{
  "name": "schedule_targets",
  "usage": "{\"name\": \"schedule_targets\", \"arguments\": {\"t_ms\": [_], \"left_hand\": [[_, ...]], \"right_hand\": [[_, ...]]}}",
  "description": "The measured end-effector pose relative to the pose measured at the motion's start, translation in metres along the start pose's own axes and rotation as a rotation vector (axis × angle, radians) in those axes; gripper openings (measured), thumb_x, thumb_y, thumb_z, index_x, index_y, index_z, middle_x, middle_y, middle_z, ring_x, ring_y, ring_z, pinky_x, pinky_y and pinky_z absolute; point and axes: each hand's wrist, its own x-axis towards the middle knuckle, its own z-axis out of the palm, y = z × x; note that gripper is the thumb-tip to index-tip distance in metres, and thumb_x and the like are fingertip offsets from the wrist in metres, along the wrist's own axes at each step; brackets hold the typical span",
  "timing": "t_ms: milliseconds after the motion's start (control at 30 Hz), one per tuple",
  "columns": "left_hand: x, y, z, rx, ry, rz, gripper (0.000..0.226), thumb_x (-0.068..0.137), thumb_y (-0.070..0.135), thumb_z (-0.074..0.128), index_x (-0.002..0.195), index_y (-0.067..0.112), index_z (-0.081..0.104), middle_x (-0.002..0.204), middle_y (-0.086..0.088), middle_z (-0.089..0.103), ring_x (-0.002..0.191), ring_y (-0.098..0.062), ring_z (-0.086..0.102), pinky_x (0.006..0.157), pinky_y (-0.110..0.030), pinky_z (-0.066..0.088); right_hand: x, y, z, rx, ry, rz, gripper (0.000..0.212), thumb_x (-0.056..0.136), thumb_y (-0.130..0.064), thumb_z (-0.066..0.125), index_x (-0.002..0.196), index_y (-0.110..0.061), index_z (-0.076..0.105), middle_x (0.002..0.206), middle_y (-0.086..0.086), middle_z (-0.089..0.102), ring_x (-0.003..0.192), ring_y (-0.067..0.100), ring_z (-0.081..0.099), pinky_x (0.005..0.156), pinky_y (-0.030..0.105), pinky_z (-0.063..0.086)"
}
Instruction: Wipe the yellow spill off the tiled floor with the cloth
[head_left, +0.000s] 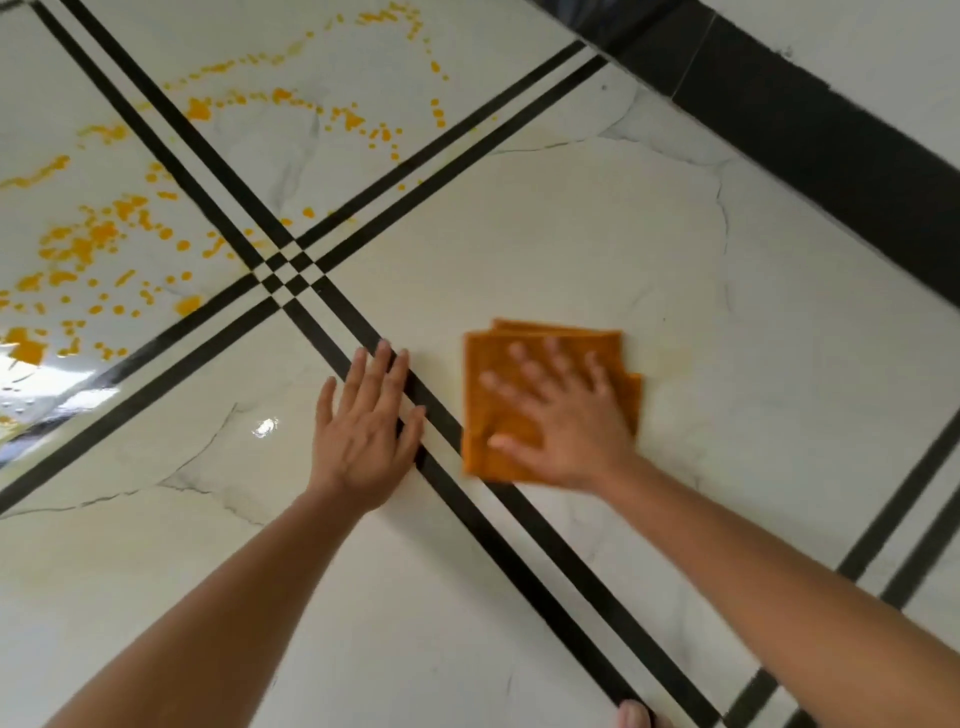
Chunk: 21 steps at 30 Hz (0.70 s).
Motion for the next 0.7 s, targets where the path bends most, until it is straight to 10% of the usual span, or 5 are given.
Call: {"name": "schedule_targets", "arguments": {"t_ms": [167, 333, 567, 700], "left_hand": [[0.017, 0.031, 0.014, -0.004, 0.011, 0.023, 0.068, 0.086, 0.055, -0.001, 0.148, 0.027, -0.006, 0.154, 0.007, -0.013, 0.140, -0.011, -0.018, 0.112, -0.037, -0.011], [0.043, 0.039, 0.011, -0.033, 0.041, 0.000, 0.068, 0.087, 0.055, 0.002, 0.148, 0.026, -0.009, 0.157, 0.003, -0.010, 0.141, -0.013, -0.016, 0.113, -0.038, -0.012], [0.094, 0.050, 0.007, -0.067, 0.064, -0.025, 0.063, 0.095, 0.051, 0.013, 0.146, 0.026, -0.015, 0.156, 0.004, -0.016, 0.141, -0.014, -0.019, 0.111, -0.037, -0.015], [0.120, 0.048, 0.001, -0.099, 0.125, -0.079, 0.067, 0.090, 0.054, 0.008, 0.147, 0.025, -0.010, 0.157, 0.003, -0.011, 0.143, -0.014, -0.014, 0.112, -0.039, -0.010]], "right_hand": [[0.055, 0.047, -0.022, 0.031, 0.005, 0.428, 0.073, 0.080, -0.079, 0.009, 0.145, -0.046, -0.003, 0.159, -0.002, -0.003, 0.144, 0.032, -0.006, 0.111, 0.058, 0.000], [-0.014, 0.044, -0.005, -0.067, -0.025, 0.005, 0.072, 0.080, -0.080, 0.006, 0.145, -0.049, -0.001, 0.158, -0.002, 0.008, 0.144, 0.034, 0.005, 0.110, 0.059, 0.009], [0.101, 0.089, -0.032, 0.058, 0.021, 0.448, 0.077, 0.077, -0.082, 0.009, 0.144, -0.047, -0.007, 0.159, -0.004, -0.007, 0.144, 0.032, -0.008, 0.110, 0.060, 0.001], [0.093, 0.061, -0.026, -0.058, 0.002, 0.090, 0.077, 0.076, -0.082, 0.007, 0.144, -0.048, -0.003, 0.159, -0.004, 0.000, 0.145, 0.031, -0.003, 0.111, 0.060, 0.007]]}}
